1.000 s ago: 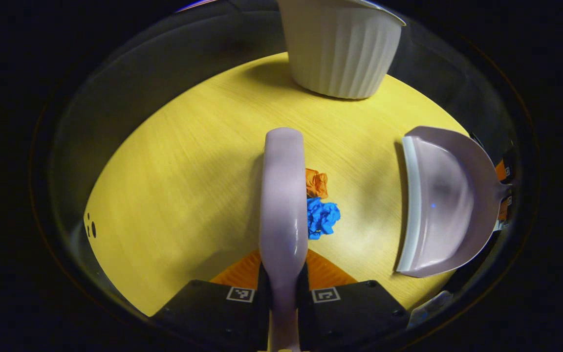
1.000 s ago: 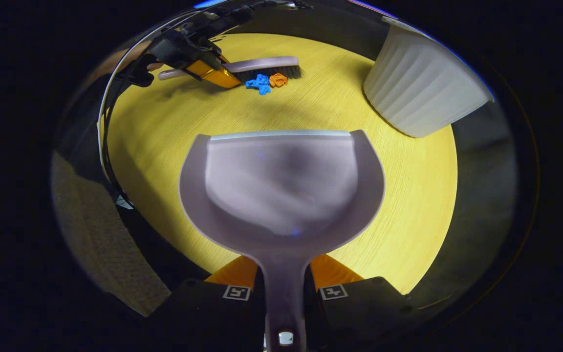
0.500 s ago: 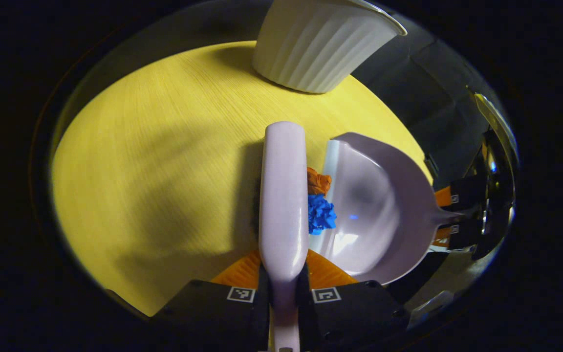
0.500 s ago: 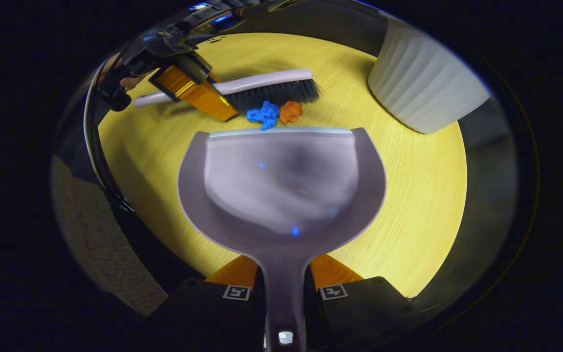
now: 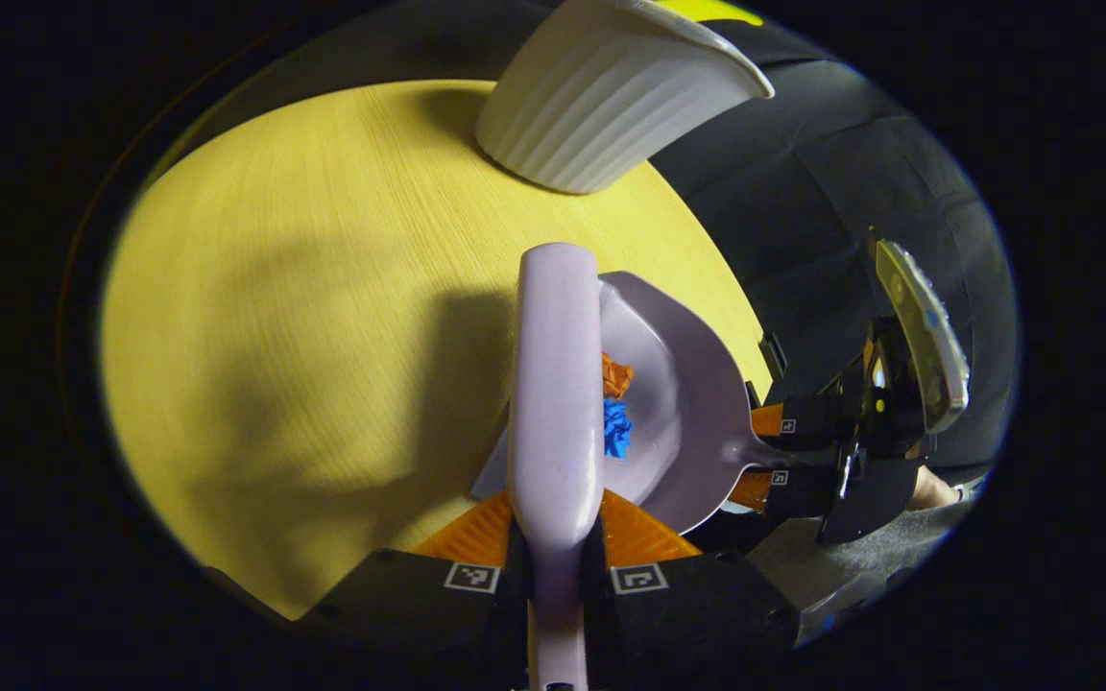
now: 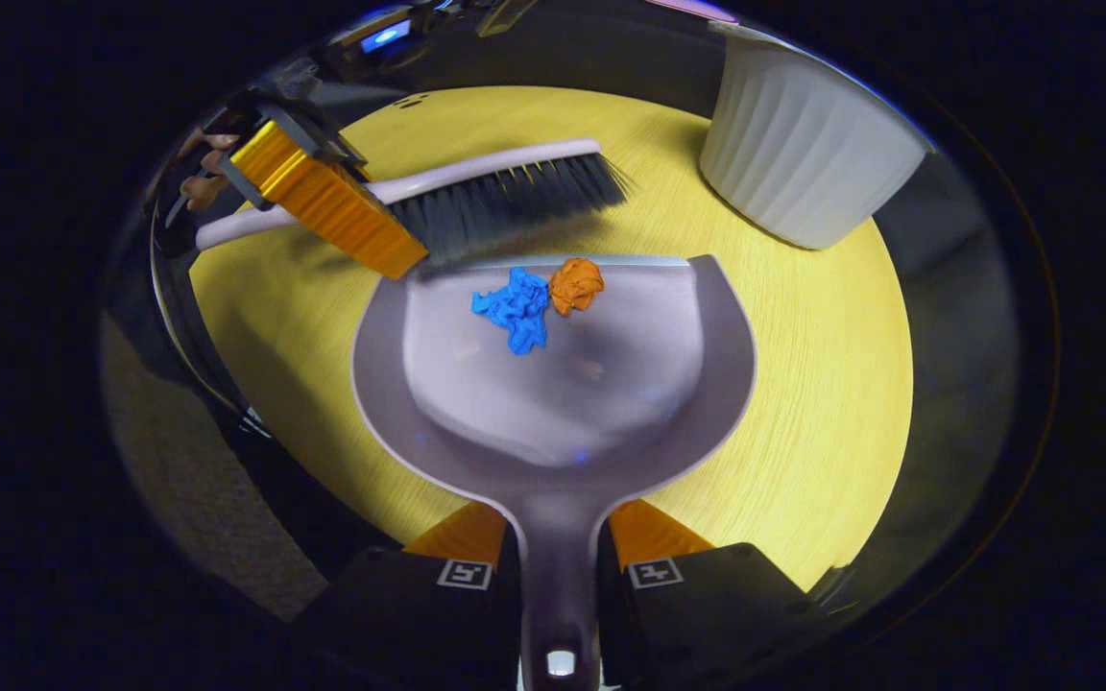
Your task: Pick up the small broom and dustpan from the desktop, sweep the trash into the dustpan with the broom, and then empty the trash into the garbage bin.
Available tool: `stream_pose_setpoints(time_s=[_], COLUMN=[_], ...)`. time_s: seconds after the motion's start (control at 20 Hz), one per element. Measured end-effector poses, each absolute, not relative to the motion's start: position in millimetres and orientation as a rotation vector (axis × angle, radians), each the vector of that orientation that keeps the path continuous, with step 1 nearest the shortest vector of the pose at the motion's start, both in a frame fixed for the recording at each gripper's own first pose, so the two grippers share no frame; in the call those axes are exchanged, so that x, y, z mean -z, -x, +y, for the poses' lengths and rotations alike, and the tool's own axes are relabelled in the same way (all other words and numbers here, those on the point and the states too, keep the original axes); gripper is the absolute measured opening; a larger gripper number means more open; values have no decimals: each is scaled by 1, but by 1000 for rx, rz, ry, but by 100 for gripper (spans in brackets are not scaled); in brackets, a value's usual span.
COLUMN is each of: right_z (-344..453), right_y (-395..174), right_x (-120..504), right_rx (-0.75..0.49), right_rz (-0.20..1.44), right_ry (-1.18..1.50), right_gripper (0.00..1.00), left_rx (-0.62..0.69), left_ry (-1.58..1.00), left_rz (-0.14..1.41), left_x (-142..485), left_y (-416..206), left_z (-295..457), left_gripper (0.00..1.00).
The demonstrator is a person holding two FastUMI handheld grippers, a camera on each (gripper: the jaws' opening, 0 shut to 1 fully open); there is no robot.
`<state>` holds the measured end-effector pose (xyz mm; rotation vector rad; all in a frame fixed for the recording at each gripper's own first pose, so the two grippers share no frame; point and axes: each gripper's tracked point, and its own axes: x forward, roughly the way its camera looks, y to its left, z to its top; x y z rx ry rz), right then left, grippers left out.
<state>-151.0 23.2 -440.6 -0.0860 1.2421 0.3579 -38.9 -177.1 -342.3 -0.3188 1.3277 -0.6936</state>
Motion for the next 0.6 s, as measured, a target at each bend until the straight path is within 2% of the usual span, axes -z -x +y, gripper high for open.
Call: stream_pose_setpoints(time_s=[0.05, 0.1, 0.2, 0.25, 0.3, 0.35, 0.4, 0.6], right_z=[22, 22, 8, -6, -21, -35, -48, -119], right_y=[153, 156, 158, 156, 154, 150, 149, 126], right_x=[440, 434, 416, 403, 389, 374, 358, 295], right_rx=[-337, -314, -238, -187, -135, -89, -50, 83], right_rz=[1237, 1236, 1249, 1246, 1234, 1221, 1208, 1184], right_ry=[74, 63, 29, 7, -18, -43, -63, -69], right_gripper=[36, 41, 31, 31, 36, 31, 36, 36], left_rx=[661, 621, 523, 476, 435, 403, 378, 321], left_ry=[318, 316, 305, 309, 318, 332, 345, 335], left_rz=[1301, 1273, 1227, 1209, 1200, 1197, 1199, 1231], left_x=[338, 335, 337, 340, 348, 353, 358, 377], left_y=[38, 41, 50, 58, 68, 79, 84, 98], left_z=[-172, -164, -152, -153, -154, -155, -157, -163], left_gripper=[28, 28, 28, 28, 28, 28, 28, 28])
